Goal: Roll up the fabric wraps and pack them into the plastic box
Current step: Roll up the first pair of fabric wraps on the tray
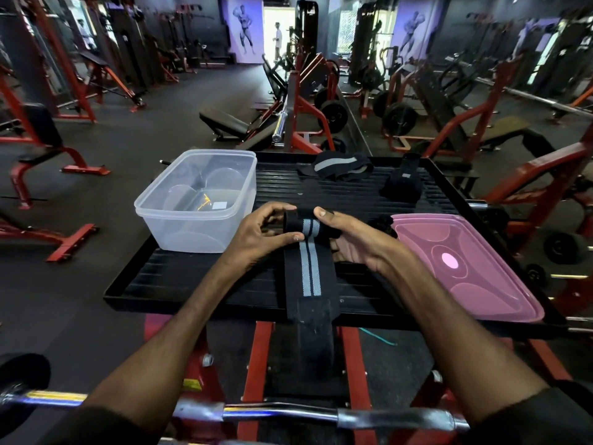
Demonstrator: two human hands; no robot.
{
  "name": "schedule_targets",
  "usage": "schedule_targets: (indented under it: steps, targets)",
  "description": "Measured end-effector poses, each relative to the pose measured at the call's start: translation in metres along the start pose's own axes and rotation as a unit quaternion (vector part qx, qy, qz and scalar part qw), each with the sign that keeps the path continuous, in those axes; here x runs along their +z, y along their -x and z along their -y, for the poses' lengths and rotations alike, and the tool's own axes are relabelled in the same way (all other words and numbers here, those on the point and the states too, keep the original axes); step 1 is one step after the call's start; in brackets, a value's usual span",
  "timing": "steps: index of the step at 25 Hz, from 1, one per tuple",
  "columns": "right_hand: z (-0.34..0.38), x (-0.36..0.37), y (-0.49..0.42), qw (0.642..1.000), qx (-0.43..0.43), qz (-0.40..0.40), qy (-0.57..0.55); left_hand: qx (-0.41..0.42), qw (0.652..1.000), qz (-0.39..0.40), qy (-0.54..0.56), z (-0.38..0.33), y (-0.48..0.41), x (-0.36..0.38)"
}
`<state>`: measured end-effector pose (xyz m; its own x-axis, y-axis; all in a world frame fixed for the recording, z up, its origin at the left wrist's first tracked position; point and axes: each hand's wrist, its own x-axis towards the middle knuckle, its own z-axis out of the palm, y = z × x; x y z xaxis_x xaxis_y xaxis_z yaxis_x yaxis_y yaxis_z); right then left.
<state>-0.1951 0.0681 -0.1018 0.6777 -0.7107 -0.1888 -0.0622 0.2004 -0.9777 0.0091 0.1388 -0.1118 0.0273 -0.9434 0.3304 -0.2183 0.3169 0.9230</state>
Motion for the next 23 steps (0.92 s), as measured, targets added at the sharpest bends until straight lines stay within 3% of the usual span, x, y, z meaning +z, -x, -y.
schedule_targets:
  steps: [5,8,12,14,16,18,20,23]
  targets:
    - [-0.003,0.000,0.001,0.991,-0.113,-0.068,0.004,-0.138,0.983,0.091,0.084,-0.004,-0.004,-0.003]
    - [-0.010,0.003,0.004,0.986,-0.149,-0.071,0.020,-0.184,0.974,0.123,0.050,0.000,-0.006,-0.003]
    - [-0.013,0.006,0.004,0.990,-0.133,-0.046,0.010,-0.131,0.988,0.076,-0.009,0.006,-0.001,0.005]
    - [-0.006,0.001,0.004,0.992,-0.103,-0.009,-0.073,-0.101,0.994,0.045,-0.025,0.011,0.001,0.004]
    - [0.001,0.002,0.006,0.986,-0.063,-0.021,-0.156,-0.071,0.996,0.024,-0.046,0.012,0.002,0.004]
    - [0.000,0.005,0.006,0.992,-0.023,-0.046,-0.118,-0.035,0.996,0.015,-0.076,0.013,0.002,0.006]
    - [-0.004,0.006,0.008,0.999,0.011,-0.012,-0.043,-0.001,0.995,0.009,-0.095,0.010,0.003,0.008]
    - [-0.003,0.007,0.010,1.000,0.003,0.003,-0.015,0.039,0.992,0.014,-0.117,0.008,0.003,0.005]
